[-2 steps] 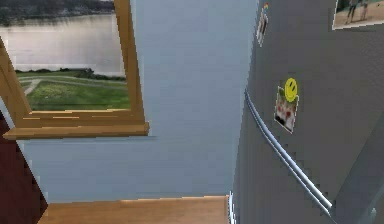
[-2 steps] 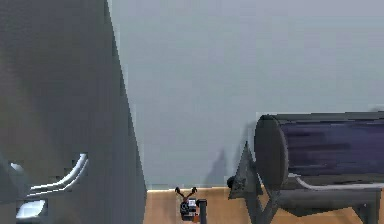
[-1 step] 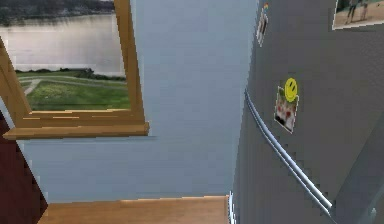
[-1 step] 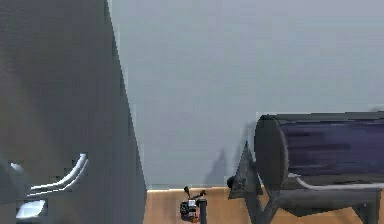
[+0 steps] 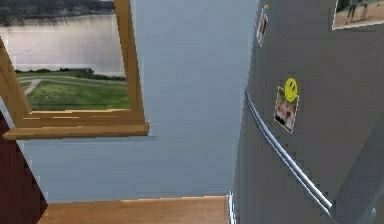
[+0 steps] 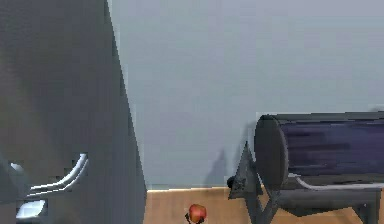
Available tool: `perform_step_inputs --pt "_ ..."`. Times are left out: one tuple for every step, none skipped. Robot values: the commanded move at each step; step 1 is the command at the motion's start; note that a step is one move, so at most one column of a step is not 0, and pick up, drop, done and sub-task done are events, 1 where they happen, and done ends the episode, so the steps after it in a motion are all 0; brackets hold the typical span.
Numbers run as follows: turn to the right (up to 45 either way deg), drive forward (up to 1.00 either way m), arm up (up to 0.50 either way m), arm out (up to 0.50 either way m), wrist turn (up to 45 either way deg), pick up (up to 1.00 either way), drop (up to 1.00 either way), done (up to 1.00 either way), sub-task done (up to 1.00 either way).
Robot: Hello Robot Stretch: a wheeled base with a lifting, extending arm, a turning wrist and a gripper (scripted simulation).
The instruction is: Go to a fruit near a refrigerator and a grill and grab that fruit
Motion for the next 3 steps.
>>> perform_step_inputs --pt "0.0 0.00 0.00 0.00 0.0 1.00 0.00 0.00 0.00" --pt "0.0 0.00 0.10 0.00 0.0 0.00 0.00 0.00 0.00" --pt "0.0 0.00 0.00 0.00 0.0 0.00 0.00 1.00 0.00"
